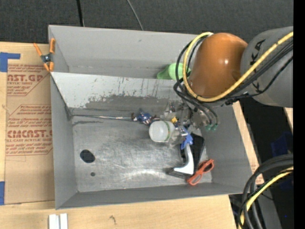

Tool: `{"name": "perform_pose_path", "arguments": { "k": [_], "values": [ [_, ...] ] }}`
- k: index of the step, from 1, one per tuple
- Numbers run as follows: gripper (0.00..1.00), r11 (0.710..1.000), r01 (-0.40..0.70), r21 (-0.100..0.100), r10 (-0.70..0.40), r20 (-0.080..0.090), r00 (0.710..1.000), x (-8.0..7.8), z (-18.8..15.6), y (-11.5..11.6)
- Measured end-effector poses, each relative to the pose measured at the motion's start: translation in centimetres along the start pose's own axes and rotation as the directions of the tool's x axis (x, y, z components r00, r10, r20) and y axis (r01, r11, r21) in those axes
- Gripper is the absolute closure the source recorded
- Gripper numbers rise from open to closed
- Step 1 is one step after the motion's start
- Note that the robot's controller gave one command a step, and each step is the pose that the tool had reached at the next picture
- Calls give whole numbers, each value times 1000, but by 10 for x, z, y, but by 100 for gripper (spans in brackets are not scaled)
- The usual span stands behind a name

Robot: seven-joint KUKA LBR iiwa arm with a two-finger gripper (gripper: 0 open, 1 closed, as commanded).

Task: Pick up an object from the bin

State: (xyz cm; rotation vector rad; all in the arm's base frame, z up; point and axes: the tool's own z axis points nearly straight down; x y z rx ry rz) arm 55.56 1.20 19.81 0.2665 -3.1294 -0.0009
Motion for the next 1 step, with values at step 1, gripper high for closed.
{"name": "perform_pose_path", "arguments": {
  "k": [1],
  "values": [
    [100,985,175,3,-175,8,984,9,-40,17]
  ]
}}
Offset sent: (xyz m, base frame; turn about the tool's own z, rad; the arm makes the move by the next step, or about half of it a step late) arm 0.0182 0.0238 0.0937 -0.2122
